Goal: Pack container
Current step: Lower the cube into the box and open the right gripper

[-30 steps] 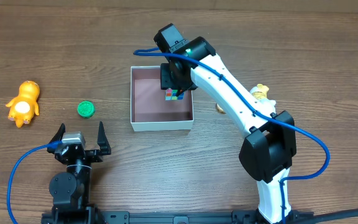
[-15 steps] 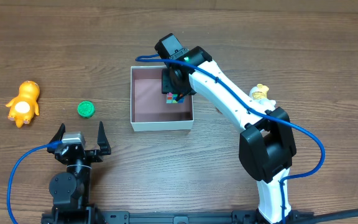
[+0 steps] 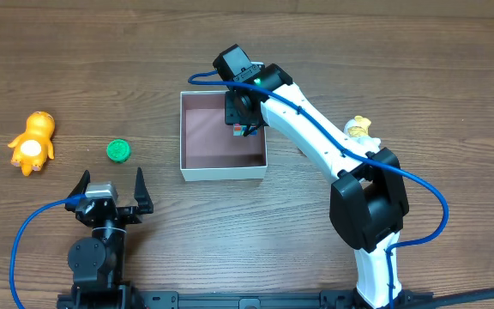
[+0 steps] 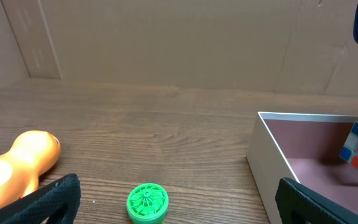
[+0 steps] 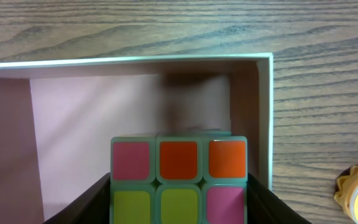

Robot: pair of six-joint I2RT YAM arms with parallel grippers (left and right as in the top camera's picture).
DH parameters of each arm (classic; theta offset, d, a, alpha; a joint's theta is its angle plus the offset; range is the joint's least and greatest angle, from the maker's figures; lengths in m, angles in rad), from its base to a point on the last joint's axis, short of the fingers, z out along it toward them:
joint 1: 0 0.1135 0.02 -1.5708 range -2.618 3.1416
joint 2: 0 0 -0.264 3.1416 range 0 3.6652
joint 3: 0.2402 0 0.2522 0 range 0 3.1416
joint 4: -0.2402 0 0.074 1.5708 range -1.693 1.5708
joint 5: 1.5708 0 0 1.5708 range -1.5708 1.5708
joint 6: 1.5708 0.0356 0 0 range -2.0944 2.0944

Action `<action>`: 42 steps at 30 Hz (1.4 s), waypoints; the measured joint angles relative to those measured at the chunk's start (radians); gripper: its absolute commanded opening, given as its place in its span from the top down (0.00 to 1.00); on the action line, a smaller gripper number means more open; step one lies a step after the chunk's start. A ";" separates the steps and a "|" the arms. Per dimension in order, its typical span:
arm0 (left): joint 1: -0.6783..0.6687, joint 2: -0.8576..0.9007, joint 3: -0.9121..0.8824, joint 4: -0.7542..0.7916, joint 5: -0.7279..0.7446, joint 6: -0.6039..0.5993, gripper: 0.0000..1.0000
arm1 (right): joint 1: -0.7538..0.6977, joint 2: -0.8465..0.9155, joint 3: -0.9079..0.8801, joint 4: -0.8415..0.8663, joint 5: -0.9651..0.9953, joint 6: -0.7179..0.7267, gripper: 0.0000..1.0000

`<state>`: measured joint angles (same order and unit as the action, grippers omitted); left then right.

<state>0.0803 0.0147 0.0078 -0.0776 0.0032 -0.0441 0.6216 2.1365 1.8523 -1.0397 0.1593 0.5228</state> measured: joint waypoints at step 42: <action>0.000 0.000 0.000 0.000 0.000 0.000 0.00 | 0.000 0.000 0.000 0.033 0.047 -0.029 0.36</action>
<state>0.0803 0.0147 0.0078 -0.0776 0.0032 -0.0441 0.6216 2.1365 1.8523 -1.0065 0.2062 0.4934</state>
